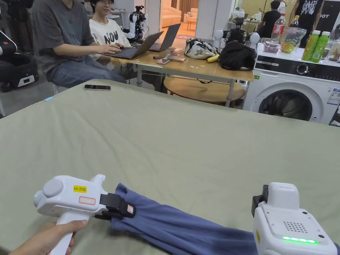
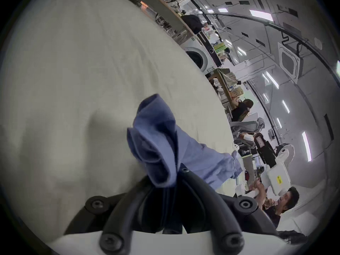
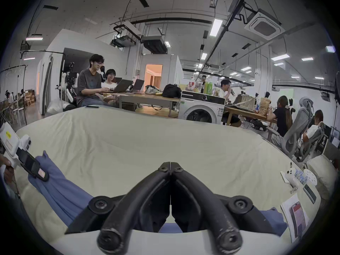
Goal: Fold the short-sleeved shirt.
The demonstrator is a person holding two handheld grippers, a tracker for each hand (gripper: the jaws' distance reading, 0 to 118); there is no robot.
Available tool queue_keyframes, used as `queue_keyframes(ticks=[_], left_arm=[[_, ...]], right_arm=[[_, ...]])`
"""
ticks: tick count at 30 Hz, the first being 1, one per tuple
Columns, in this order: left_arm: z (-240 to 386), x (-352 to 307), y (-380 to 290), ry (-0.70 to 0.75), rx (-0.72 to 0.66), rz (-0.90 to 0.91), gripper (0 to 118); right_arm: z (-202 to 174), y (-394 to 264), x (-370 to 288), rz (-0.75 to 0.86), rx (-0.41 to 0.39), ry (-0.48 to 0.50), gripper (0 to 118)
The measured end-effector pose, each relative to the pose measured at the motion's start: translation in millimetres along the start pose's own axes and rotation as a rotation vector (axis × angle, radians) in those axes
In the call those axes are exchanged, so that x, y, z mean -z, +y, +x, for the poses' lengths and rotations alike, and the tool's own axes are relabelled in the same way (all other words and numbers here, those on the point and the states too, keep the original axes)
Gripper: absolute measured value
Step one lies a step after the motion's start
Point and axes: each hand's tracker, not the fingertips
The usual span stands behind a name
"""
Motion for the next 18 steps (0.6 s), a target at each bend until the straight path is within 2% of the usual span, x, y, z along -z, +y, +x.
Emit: queue_keyframes(ticks=[1,2,7,10,14,15,18], left_arm=[[1,-6,3,0.012,0.011,0.011,2],[30,-15,-10,0.030,0.026,0.032,2],[55,-53,-11,0.097,0.010,0.110,1],[65,-69,-7,0.237,0.064,0.126,2],[89,-75,-11,0.216,0.058,0.122,2],[98,-75,-12,0.203,0.092,0.117,2],[121,-67,-16,0.059,0.111,0.090,2]], right_arm=[[1,0,0,0.000,0.003,0.001,0],[1,0,0,0.001,0.005,0.002,0],[1,1,1,0.004,0.005,0.012,0],[3,1,1,0.009,0.011,0.016,0],[7,4,0,0.010,0.021,0.017,0],[9,4,0,0.011,0.020,0.015,0],[15,5,-3,0.013,0.025,0.010,0]])
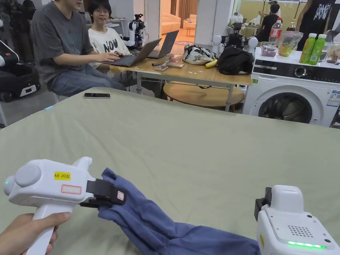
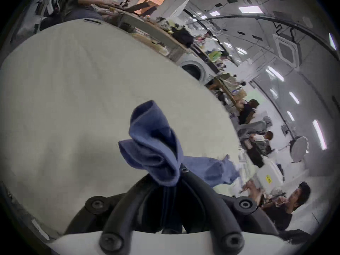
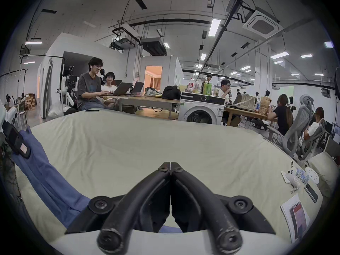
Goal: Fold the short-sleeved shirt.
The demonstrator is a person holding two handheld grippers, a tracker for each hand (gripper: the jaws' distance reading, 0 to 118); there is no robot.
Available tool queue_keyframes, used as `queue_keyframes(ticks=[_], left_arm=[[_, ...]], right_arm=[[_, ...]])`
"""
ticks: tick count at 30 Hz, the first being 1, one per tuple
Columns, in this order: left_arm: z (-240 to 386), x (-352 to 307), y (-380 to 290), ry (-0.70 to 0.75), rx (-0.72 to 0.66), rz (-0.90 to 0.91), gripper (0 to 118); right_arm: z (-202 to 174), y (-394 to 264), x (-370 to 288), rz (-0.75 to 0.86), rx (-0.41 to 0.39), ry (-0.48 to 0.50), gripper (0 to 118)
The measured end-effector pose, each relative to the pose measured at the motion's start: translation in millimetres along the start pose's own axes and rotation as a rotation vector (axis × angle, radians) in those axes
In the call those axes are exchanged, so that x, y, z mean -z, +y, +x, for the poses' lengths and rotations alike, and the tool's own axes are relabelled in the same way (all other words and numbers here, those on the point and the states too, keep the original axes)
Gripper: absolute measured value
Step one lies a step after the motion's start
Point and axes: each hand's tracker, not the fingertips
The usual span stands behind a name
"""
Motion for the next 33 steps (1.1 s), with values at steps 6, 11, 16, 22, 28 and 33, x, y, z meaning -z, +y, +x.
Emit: queue_keyframes(ticks=[6,11,16,22,28,33], left_arm=[[43,42,-3,-0.130,0.031,-0.067,2],[77,104,-9,-0.139,0.049,-0.168,2],[96,179,-22,0.011,0.085,-0.301,2],[97,241,-41,0.073,0.036,-0.394,7],[101,237,-47,-0.004,0.015,-0.364,49],[104,206,-42,-0.043,0.039,-0.328,49]], right_arm=[[13,-1,-7,-0.002,0.015,-0.021,0],[26,-5,-13,-0.013,0.024,-0.045,0],[41,-12,-17,-0.032,0.037,-0.071,0],[57,-20,-21,-0.058,0.043,-0.105,0],[62,-24,-23,-0.073,0.043,-0.116,0],[65,-25,-25,-0.075,0.049,-0.110,0]])
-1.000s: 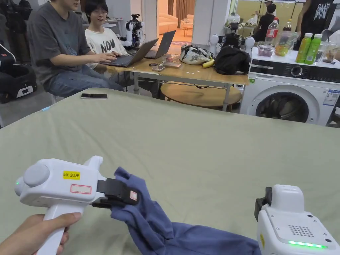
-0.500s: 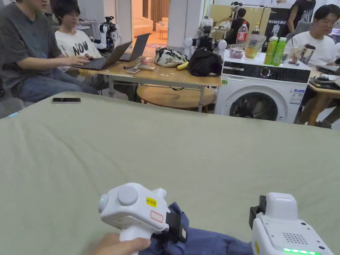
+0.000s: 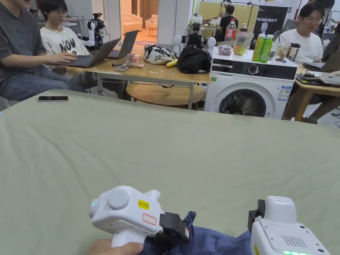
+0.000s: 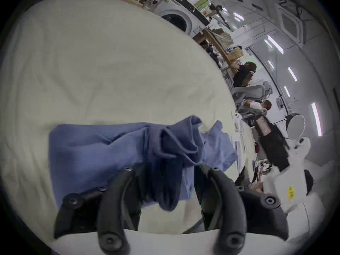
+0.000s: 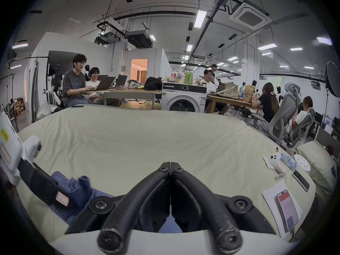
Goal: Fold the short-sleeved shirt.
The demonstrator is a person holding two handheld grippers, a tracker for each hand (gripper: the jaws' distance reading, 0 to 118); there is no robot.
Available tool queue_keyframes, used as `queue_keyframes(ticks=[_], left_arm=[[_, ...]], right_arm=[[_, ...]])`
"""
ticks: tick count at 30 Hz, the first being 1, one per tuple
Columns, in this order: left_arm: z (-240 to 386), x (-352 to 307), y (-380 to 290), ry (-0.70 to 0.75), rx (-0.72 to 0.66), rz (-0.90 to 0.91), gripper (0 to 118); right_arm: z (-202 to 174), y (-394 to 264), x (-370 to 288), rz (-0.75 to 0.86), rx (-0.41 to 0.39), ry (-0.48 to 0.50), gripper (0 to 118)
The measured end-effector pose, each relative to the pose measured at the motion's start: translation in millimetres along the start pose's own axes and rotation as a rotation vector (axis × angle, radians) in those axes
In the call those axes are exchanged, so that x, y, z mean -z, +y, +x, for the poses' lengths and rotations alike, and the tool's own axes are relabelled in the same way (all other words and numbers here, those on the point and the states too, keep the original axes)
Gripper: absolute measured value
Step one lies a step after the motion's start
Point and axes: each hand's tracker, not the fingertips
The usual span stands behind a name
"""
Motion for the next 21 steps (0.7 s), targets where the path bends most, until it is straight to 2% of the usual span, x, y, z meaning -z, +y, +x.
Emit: queue_keyframes(ticks=[2,3,6,8,11,16,18,21], left_arm=[[-4,-16,-3,-0.022,-0.009,0.053,49],[-4,-24,-5,-0.028,-0.001,0.086,43],[-9,-35,-7,-0.007,0.015,0.127,14],[-10,-33,-7,0.043,0.022,0.121,9],[-11,-17,-6,0.089,0.033,0.068,7],[-14,15,-9,-0.151,-0.010,0.020,7],[-15,32,-10,-0.185,-0.028,0.001,7],[-16,62,-11,-0.092,-0.039,-0.049,5]], right_arm=[[1,0,-1,-0.001,0.003,0.003,0],[1,0,-2,-0.001,0.006,0.005,0],[2,-1,-2,-0.002,0.020,0.009,0],[2,-1,-2,-0.005,0.023,0.011,0],[2,-2,-2,-0.008,0.024,0.015,0],[2,-2,-3,-0.011,0.018,0.017,0],[3,-3,-3,-0.010,0.016,0.016,0],[5,-4,-2,-0.013,0.016,0.012,0]])
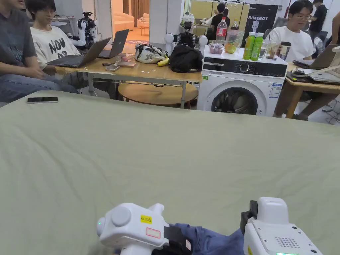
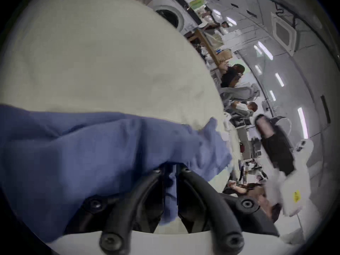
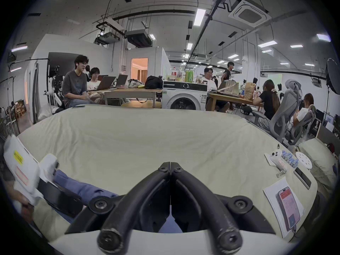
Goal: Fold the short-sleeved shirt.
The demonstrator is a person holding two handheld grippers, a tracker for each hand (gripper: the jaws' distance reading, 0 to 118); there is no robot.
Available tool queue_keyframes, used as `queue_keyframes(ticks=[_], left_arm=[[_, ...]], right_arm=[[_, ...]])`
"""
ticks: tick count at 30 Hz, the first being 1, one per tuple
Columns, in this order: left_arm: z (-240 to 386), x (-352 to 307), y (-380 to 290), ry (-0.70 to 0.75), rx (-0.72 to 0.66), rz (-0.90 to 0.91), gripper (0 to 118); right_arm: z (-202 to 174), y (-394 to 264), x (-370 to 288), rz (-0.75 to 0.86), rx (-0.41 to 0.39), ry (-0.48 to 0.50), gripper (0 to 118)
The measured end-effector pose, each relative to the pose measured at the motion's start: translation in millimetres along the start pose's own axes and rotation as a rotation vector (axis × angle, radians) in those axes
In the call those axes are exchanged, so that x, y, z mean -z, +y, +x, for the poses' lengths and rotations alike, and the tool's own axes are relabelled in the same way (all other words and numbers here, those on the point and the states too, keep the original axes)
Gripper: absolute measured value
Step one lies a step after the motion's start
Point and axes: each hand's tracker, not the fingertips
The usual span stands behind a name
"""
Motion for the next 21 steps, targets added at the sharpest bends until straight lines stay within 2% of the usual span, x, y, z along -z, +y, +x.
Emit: queue_keyframes(ticks=[2,10,17,19,20,21], left_arm=[[-8,16,1,-0.017,-0.004,0.002,0],[3,21,0,0.023,0.041,0.020,0],[-1,-35,-1,-0.056,0.024,0.107,1],[-8,-65,-2,-0.063,0.017,0.148,11],[-13,-82,-3,-0.068,0.011,0.178,19],[-20,-98,-3,-0.069,0.002,0.198,33]], right_arm=[[2,0,1,-0.002,0.005,-0.004,0],[6,-1,2,-0.004,0.024,-0.013,0],[3,1,3,0.017,0.032,-0.012,0],[3,3,4,0.028,0.035,-0.008,0],[2,5,4,0.031,0.036,-0.006,0],[2,6,4,0.032,0.037,-0.005,0]])
